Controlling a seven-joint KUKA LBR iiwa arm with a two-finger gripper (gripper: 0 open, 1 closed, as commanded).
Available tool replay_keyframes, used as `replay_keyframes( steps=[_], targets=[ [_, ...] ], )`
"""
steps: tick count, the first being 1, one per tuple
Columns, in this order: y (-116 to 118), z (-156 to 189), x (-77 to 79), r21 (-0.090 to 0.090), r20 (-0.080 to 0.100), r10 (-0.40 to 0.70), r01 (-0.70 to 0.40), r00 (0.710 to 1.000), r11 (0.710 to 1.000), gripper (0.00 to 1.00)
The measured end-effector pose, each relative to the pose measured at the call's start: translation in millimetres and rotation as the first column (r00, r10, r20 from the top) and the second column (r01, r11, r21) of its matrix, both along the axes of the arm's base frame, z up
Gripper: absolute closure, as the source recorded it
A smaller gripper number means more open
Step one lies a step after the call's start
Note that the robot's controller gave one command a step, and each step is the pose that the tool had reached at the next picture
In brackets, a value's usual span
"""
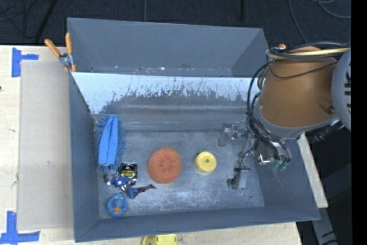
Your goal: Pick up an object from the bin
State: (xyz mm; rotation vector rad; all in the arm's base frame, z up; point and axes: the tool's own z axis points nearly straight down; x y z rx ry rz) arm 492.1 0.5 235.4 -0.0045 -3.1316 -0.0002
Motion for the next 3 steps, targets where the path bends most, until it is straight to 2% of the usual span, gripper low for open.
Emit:
replay_keyframes(
  steps=[1,2,3],
  targets=[
    [0.0,4.3,1.2,0.0,0.008,0.0,0.0,1.0,1.0,0.0],
    [2.3,-64.0,27.7,0.0,0.014,0.02,-0.02,1.0,1.0,0.0],
    [-1.7,-88.3,53.9,0.001,0.002,-0.052,0.052,0.999,0.999,0.0]
  ],
)
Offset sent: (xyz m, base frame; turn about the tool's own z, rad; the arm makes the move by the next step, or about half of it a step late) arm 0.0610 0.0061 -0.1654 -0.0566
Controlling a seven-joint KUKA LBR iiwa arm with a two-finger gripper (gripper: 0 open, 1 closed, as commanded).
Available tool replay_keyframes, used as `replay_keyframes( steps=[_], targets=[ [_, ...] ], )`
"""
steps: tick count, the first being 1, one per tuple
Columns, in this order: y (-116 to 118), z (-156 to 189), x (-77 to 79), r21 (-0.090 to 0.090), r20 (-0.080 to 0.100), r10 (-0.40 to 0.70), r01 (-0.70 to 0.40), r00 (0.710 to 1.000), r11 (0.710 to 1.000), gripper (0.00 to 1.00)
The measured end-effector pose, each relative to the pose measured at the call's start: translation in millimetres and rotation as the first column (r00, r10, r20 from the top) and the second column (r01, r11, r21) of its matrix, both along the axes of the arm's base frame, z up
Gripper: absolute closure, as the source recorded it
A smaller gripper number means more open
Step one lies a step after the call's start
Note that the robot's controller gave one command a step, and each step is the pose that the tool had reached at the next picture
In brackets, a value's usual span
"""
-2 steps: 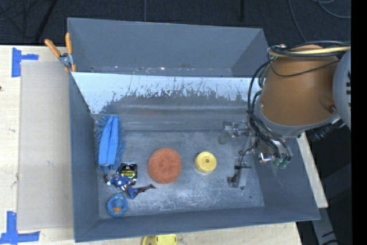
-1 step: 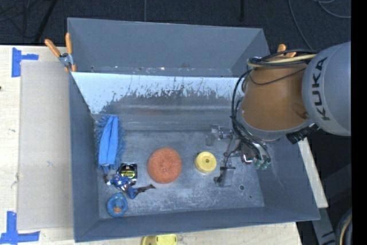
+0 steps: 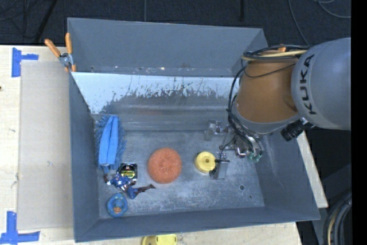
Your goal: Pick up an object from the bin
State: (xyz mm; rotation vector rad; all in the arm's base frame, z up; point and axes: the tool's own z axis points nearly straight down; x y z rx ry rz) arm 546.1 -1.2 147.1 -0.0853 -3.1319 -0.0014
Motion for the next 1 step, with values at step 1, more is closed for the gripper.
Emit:
replay_keyframes(
  steps=[1],
  targets=[
    [-7.7,-44.1,0.2,-0.001,0.008,0.042,-0.042,0.999,0.999,0.0]
  ],
)
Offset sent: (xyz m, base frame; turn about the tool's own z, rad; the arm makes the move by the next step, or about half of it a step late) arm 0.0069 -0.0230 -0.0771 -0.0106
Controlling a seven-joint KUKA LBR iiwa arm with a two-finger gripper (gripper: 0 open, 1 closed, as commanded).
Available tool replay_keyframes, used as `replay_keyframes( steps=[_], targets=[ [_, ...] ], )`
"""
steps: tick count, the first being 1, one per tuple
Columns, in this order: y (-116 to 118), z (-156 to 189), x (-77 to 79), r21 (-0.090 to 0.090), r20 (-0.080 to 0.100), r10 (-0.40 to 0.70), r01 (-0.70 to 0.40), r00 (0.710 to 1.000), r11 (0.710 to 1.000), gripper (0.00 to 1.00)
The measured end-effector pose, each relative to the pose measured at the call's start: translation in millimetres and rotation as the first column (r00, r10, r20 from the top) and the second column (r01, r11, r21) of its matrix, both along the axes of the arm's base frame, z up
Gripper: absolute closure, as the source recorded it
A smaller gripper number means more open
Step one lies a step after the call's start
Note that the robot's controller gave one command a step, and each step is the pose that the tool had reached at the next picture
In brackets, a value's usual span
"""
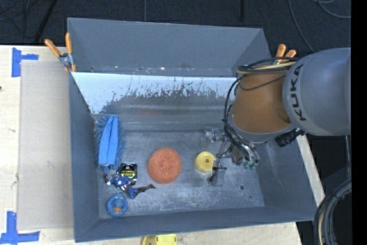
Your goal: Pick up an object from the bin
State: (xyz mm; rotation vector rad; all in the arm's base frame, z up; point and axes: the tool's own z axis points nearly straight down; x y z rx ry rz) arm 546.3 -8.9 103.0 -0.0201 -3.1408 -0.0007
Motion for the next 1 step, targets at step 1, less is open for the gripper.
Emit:
replay_keyframes(
  steps=[1],
  targets=[
    [-15.1,-35.6,5.8,0.0,-0.004,-0.031,0.031,1.0,1.0,0.0]
  ],
)
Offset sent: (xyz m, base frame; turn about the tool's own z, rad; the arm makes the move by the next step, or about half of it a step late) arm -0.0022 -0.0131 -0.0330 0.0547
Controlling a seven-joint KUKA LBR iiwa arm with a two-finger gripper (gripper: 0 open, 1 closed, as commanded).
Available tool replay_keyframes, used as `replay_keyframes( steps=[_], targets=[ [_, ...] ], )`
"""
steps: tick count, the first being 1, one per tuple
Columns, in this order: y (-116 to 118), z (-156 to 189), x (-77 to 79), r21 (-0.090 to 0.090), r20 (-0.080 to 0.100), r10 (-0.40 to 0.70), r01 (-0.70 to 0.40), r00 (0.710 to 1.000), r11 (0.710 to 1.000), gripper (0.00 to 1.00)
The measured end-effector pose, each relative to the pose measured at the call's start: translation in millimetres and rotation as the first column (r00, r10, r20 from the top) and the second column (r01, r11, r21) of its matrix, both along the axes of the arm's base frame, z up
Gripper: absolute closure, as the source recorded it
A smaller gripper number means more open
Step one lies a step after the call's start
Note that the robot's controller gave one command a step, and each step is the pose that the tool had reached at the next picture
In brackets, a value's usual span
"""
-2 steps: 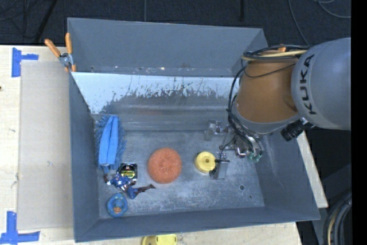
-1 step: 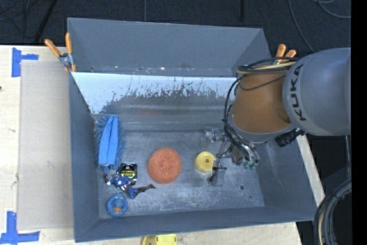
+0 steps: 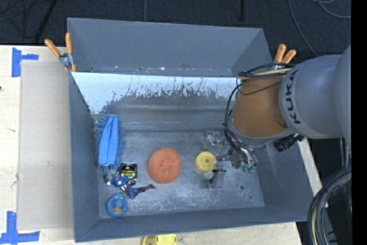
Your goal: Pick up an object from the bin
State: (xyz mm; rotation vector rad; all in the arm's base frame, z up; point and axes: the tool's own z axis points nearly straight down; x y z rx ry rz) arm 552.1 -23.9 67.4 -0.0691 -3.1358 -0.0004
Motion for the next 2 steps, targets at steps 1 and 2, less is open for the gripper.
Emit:
replay_keyframes(
  steps=[1,2],
  targets=[
    [1.5,2.8,-7.5,0.0,0.005,-0.022,0.022,1.0,1.0,1.0],
    [1.5,2.8,-7.5,0.0,0.005,-0.022,0.022,1.0,1.0,1.0]
  ],
)
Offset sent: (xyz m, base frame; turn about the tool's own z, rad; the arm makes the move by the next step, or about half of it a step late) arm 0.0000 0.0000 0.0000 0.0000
